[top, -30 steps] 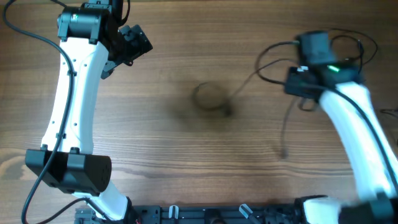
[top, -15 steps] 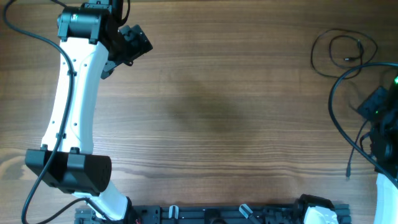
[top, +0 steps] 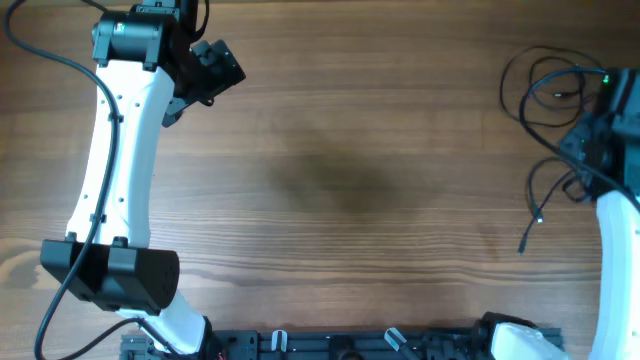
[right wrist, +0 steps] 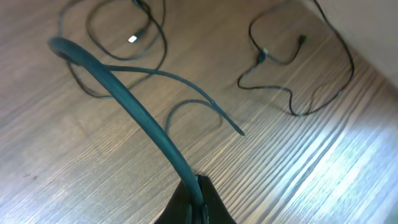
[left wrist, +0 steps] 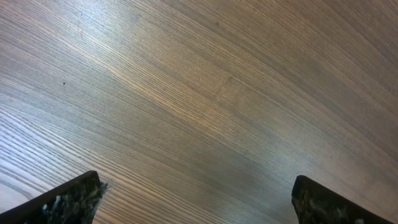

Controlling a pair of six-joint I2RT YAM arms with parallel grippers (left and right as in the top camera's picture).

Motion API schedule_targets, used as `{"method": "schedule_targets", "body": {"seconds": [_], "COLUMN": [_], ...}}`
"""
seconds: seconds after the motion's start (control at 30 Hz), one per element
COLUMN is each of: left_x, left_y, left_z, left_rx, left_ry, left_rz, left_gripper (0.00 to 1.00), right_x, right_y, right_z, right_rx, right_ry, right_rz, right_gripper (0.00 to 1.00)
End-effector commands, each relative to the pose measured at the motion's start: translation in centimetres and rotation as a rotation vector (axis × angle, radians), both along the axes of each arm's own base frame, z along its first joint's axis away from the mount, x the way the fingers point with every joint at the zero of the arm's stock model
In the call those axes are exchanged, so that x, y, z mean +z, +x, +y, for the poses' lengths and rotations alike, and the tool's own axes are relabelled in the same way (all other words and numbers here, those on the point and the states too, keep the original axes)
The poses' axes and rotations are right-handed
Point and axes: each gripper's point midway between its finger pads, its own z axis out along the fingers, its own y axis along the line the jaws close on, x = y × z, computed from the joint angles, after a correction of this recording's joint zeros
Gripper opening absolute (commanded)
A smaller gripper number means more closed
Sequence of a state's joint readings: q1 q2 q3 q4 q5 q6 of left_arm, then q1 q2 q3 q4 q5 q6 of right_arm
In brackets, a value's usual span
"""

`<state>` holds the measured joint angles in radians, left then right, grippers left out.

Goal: Untangle cables

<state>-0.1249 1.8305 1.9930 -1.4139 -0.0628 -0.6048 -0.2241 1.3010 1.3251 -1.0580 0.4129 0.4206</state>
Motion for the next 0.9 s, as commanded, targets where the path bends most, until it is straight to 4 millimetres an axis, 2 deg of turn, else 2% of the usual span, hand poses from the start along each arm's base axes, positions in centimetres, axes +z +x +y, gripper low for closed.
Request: {"method": "schedule_targets", "body": {"seconds": [0.0,0.17,0.3,0.4,0.5,0.6,0.7,0.77,0.87], "left_x": [0.6,0.6,0.6,0.6,0.6,0.6,0.6,0.6,0.6], "left_y": [-0.1,-0.1,-0.1,-0.1,-0.1,-0.1,-0.1,-0.1,-0.1], "left_z": [0.1,0.1,0.1,0.1,0.1,0.1,0.1,0.1,0.1], "left_rx": [0.01,0.01,0.01,0.01,0.01,0.01,0.01,0.01,0.01], "left_ry": [0.004,0.004,0.004,0.004,0.004,0.004,0.004,0.004,0.004], "left_rz": [-0.017,-0.017,-0.017,-0.017,-0.017,-0.017,-0.017,-0.017,-0.017], "left_gripper": [1.0,1.0,1.0,1.0,1.0,1.0,1.0,1.0,1.0], "right_x": [-1.1,-3.4,-6.3,-10.5,-13.6,-16.6,-19.8,-20.9,-21.1], "right_y": [0.2,0.3,-0.3,-1.4,-1.6,-1.7,-2.4,-1.6,-0.2], "right_z": [-1.5,-2.3,-3.3,-2.5,-1.6,-0.6,2.9,4.3,6.2], "right_rx": [-0.156,-0.266,-0.458,-0.63,-0.696,-0.679,-0.621,-0.494,-0.321], "right_ry": [-0.016,0.022,0.089,0.225,0.307,0.363,0.522,0.541,0.508], "right_rz": [0.0,0.026,0.008,0.009,0.006,0.008,0.071,0.08,0.093], "right_gripper": [0.04,0.04,0.04,0.04,0.04,0.04,0.04,0.04,0.04]}}
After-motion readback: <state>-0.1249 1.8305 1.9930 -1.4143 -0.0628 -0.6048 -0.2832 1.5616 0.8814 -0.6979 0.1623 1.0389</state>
